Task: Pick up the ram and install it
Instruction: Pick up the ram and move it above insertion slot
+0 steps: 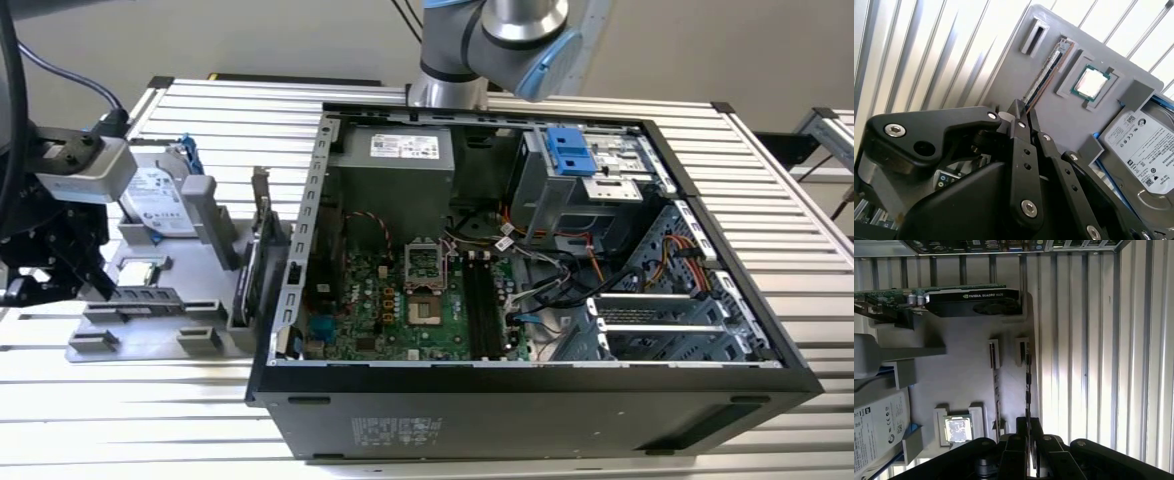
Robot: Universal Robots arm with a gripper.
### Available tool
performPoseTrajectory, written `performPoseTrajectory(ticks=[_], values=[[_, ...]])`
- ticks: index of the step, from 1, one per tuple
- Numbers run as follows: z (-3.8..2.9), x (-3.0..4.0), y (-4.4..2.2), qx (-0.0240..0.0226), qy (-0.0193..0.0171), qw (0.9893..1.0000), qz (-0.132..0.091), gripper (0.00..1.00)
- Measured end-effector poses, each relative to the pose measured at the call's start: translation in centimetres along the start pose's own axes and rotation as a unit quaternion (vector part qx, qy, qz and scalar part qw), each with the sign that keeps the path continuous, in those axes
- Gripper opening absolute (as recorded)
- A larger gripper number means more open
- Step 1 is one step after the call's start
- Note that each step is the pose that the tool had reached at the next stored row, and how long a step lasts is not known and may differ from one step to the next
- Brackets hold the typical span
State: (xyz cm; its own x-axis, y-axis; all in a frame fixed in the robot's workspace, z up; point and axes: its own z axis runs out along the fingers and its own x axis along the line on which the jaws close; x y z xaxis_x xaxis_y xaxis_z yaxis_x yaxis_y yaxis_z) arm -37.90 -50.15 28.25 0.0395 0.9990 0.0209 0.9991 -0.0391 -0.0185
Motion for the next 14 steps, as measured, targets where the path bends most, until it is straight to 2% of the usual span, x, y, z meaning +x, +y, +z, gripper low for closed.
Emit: performPoseTrajectory(ticks=[14], values=[[-1.21,0.03,-0.03,0.0,0.0,1.0,0.0,0.0]])
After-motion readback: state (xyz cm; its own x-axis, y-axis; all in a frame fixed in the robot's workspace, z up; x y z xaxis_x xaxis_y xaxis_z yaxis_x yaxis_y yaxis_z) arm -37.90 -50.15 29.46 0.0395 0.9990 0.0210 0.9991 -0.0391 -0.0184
